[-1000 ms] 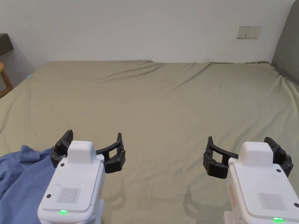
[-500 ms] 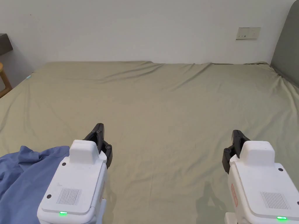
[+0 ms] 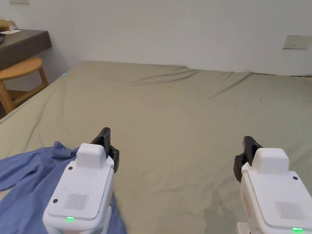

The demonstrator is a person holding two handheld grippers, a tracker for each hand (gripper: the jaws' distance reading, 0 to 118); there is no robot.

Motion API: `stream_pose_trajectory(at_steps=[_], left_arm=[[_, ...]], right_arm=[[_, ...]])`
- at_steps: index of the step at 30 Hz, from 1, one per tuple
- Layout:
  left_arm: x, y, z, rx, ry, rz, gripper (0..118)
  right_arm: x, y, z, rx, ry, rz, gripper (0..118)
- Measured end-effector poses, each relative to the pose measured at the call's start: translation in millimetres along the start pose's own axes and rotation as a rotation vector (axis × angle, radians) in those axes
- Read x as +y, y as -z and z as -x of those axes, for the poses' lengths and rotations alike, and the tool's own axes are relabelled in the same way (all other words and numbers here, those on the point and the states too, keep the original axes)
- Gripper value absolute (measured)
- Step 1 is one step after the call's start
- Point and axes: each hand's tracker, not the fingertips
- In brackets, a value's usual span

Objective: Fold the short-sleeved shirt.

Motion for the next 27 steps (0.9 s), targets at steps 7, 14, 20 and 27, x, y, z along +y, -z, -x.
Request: stream_pose_trajectory(at_steps=[7, 14, 20, 27], left_arm=[[0.7, -36.0, 86.2, 0.213, 0.075, 0.053, 0], [-6.5, -77.8, 158.9, 0.403, 0.104, 0.122, 0], [-14.7, -99.3, 187.4, 0.477, 0.090, 0.163, 0], [-26.9, -87.7, 197.3, 0.459, 0.044, 0.237, 0]], right_arm=[[13.9, 28.0, 91.3, 0.242, 0.009, -0.038, 0], [13.2, 31.9, 172.0, 0.430, 0.020, -0.030, 0], [7.5, 27.3, 211.1, 0.523, 0.012, -0.017, 0], [6.0, 29.0, 219.3, 0.543, 0.002, -0.014, 0]])
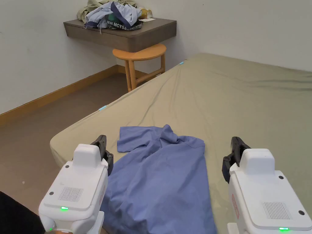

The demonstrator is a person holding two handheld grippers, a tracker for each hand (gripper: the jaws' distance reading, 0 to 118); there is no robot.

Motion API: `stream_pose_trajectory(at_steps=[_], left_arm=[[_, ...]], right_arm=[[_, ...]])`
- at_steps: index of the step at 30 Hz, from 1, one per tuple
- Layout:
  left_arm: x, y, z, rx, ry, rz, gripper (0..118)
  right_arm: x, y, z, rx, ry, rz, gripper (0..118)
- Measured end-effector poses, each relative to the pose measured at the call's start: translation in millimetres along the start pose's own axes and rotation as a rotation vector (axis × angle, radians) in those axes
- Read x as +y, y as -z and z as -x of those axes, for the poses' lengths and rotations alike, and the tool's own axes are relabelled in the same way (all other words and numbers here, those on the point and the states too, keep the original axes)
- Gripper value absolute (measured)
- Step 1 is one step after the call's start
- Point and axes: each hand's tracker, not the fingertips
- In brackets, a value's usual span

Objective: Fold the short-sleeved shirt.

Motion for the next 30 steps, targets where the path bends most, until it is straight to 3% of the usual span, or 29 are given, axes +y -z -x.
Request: stream_pose_trajectory(at_steps=[7, 12, 13, 14, 16, 17, 18, 22, 23, 24, 25, 27, 29, 30], left_arm=[[-5.2, 66.5, -26.8, -0.169, -0.004, 0.204, 0], [-21.9, 141.9, -50.9, -0.291, -0.057, 0.482, 1], [-28.5, 153.9, -57.4, -0.303, -0.077, 0.515, 7], [-34.3, 166.8, -63.7, -0.322, -0.065, 0.577, 22], [-45.1, 179.5, -77.4, -0.329, -0.059, 0.637, 79], [-50.9, 187.5, -83.5, -0.346, -0.047, 0.704, 98], [-56.5, 192.8, -89.1, -0.337, -0.039, 0.732, 110], [-92.4, 211.0, -106.2, -0.298, -0.020, 0.825, 103], [-100.8, 212.8, -110.0, -0.295, -0.018, 0.851, 90], [-108.4, 209.8, -114.9, -0.304, -0.006, 0.877, 61], [-115.6, 207.9, -120.1, -0.302, 0.008, 0.907, 41], [-119.9, 197.2, -123.1, -0.317, -0.038, 0.826, 29], [-116.4, 189.2, -127.5, -0.292, -0.038, 0.844, 5], [-115.6, 189.8, -126.9, -0.311, -0.052, 0.840, 5]], right_arm=[[-1.0, 1.7, -18.6, -0.044, -0.027, 0.005, 0], [-5.5, 3.9, -37.2, -0.100, -0.042, 0.023, 0], [-6.8, 4.5, -41.5, -0.111, -0.043, 0.030, 0], [-8.4, 5.0, -45.9, -0.122, -0.045, 0.037, 0], [-12.8, 4.6, -54.3, -0.146, -0.047, 0.051, 0], [-15.5, 4.3, -58.6, -0.158, -0.050, 0.059, 0], [-17.5, 4.7, -62.2, -0.167, -0.051, 0.067, 0], [-28.6, 2.4, -78.5, -0.199, -0.045, 0.103, 0], [-30.8, 0.9, -81.7, -0.208, -0.046, 0.112, 0], [-32.5, -0.6, -84.6, -0.216, -0.047, 0.118, 0], [-33.9, -2.6, -87.7, -0.222, -0.045, 0.122, 0], [-35.5, -6.1, -93.1, -0.232, -0.044, 0.129, 0], [-35.9, -10.5, -98.4, -0.244, -0.041, 0.132, 0], [-35.5, -12.7, -100.3, -0.248, -0.039, 0.132, 0]])
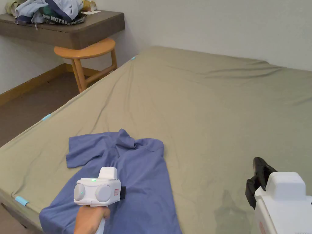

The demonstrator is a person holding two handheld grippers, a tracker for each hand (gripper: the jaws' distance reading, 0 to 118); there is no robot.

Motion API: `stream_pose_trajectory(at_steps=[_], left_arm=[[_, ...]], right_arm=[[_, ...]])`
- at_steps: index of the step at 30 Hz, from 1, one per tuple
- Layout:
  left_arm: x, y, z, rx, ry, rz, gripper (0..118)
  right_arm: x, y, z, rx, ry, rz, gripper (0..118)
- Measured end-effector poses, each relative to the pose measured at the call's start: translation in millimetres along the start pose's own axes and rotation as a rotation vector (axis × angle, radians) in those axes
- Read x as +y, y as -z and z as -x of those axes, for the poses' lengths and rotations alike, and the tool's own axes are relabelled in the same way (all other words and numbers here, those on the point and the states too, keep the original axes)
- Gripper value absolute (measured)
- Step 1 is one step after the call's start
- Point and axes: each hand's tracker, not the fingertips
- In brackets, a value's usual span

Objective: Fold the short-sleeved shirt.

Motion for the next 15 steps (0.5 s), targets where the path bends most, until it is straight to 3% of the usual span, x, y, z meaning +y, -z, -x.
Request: stream_pose_trajectory(at_steps=[4, 9, 15], left_arm=[[9.3, -10.7, 0.5, 0.007, 0.011, 0.008, 4], [31.5, -93.5, -11.9, -0.174, -0.057, -0.189, 4], [90.6, -199.6, -78.8, -0.304, 0.187, -0.475, 4]], right_arm=[[1.1, -10.9, -11.7, -0.019, 0.014, -0.005, 0], [3.9, -28.5, -29.4, -0.044, 0.024, -0.026, 0], [8.1, -55.1, -59.6, -0.096, 0.055, -0.058, 0]])
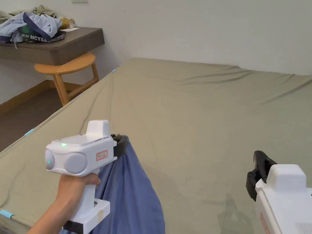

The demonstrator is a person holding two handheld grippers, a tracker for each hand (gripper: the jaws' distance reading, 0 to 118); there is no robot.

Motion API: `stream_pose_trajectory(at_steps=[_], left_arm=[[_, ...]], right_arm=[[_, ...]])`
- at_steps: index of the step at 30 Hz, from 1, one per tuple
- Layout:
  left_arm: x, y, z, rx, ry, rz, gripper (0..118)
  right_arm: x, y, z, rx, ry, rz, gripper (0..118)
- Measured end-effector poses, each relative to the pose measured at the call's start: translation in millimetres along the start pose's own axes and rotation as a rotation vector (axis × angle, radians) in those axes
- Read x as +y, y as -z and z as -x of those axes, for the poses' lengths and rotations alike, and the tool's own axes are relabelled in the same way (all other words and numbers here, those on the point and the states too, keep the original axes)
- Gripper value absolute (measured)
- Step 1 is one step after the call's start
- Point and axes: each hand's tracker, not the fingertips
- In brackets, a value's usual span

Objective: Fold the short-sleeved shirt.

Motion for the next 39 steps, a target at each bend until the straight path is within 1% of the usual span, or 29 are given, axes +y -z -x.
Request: stream_pose_trajectory(at_steps=[1, 4, 8, 12, 15, 17, 21, 25, 27, 29, 31, 34, 37, 38, 39], left_arm=[[18.4, -7.6, -15.2, -0.024, 0.052, -0.041, 4], [66.7, -26.0, -57.6, -0.100, 0.127, -0.179, 4], [112.5, -42.3, -116.8, -0.229, 0.164, -0.292, 4], [126.0, -36.7, -172.4, -0.324, 0.237, -0.312, 4], [119.3, -23.6, -207.3, -0.422, 0.212, -0.294, 4], [109.1, -12.5, -227.2, -0.428, 0.217, -0.284, 4], [78.6, 24.7, -250.6, -0.486, 0.188, -0.180, 4], [22.8, 67.1, -270.2, -0.525, 0.224, -0.011, 4], [-15.5, 95.8, -276.6, -0.513, 0.191, 0.120, 4], [-56.9, 121.2, -280.8, -0.481, 0.194, 0.216, 4], [-96.7, 136.0, -284.9, -0.431, 0.227, 0.307, 4], [-142.3, 159.6, -280.1, -0.351, 0.231, 0.452, 4], [-167.1, 166.3, -269.8, -0.321, 0.216, 0.493, 4], [-170.1, 167.1, -268.6, -0.316, 0.217, 0.485, 4], [-160.9, 153.1, -272.1, -0.311, 0.212, 0.487, 4]], right_arm=[[1.5, -4.2, -6.4, -0.011, 0.004, -0.008, 0], [6.6, -16.2, -26.4, -0.056, 0.018, -0.034, 0], [11.4, -32.2, -53.8, -0.116, 0.028, -0.059, 0], [13.6, -49.9, -81.6, -0.183, 0.035, -0.075, 0], [13.2, -63.8, -102.2, -0.241, 0.033, -0.081, 0], [11.8, -72.7, -114.9, -0.276, 0.030, -0.077, 0], [5.6, -87.7, -137.3, -0.340, 0.022, -0.063, 0], [-2.3, -96.7, -150.6, -0.377, 0.032, -0.047, 0], [-7.3, -98.9, -153.5, -0.389, 0.036, -0.037, 0], [-12.9, -98.9, -154.6, -0.391, 0.041, -0.022, 0], [-18.4, -98.7, -155.2, -0.392, 0.040, -0.006, 0], [-26.4, -98.2, -156.9, -0.387, 0.035, 0.017, 0], [-32.0, -97.3, -159.4, -0.390, 0.032, 0.035, 0], [-33.1, -96.7, -160.3, -0.392, 0.034, 0.040, 0], [-33.2, -96.3, -160.6, -0.393, 0.035, 0.045, 0]])
